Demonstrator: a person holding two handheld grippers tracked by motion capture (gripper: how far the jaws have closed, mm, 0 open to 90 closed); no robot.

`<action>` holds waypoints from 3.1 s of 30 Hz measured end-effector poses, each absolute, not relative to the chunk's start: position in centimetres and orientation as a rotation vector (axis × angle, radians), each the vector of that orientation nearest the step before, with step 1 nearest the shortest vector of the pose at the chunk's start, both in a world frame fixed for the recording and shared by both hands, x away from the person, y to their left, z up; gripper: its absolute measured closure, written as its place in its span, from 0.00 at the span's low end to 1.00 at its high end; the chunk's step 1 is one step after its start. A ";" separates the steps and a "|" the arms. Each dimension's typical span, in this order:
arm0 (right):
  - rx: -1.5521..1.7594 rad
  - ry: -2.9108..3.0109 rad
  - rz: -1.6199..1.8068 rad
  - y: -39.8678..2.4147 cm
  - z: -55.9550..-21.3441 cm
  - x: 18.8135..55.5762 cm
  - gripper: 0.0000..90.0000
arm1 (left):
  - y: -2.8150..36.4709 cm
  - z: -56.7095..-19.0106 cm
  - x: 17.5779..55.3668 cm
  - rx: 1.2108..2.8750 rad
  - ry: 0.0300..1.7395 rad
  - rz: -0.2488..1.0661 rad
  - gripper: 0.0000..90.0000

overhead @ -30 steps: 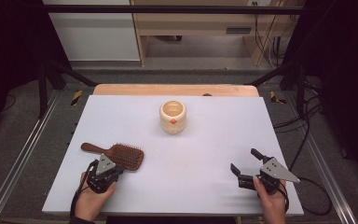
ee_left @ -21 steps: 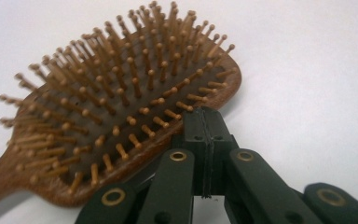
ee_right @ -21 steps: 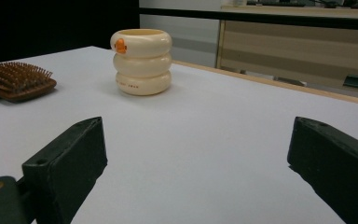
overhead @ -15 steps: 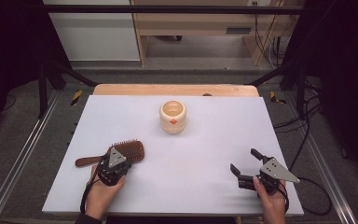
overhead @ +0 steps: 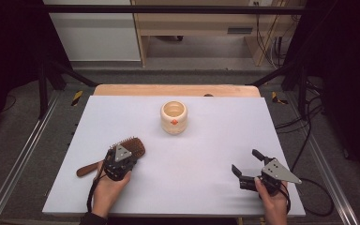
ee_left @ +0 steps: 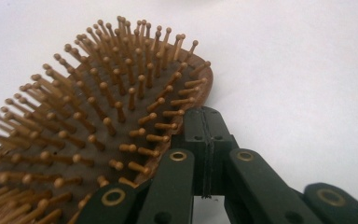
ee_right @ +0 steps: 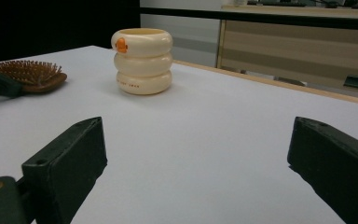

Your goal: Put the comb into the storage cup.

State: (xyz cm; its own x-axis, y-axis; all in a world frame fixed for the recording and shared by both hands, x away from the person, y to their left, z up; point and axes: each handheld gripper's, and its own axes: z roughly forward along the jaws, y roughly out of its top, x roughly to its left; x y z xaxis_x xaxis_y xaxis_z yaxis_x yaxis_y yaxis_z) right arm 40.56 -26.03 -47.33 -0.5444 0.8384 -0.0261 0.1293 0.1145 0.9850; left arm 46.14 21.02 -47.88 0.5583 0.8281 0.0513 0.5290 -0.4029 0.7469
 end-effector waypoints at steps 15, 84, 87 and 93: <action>0.941 1.784 1.477 -26.0 -47.4 40.6 0.05 | 20.4 -47.8 47.8 2.066 1.135 0.554 1.00; 0.931 1.799 1.485 -25.9 -47.3 40.6 0.05 | 29.1 -45.1 44.7 2.062 1.229 0.533 0.09; 0.919 1.808 1.499 -25.7 -47.3 40.6 0.05 | 28.7 -44.5 44.9 2.124 1.232 0.570 0.09; 0.893 1.849 1.455 -25.2 -47.3 40.5 0.05 | 28.6 -42.1 45.4 2.171 1.214 0.596 0.07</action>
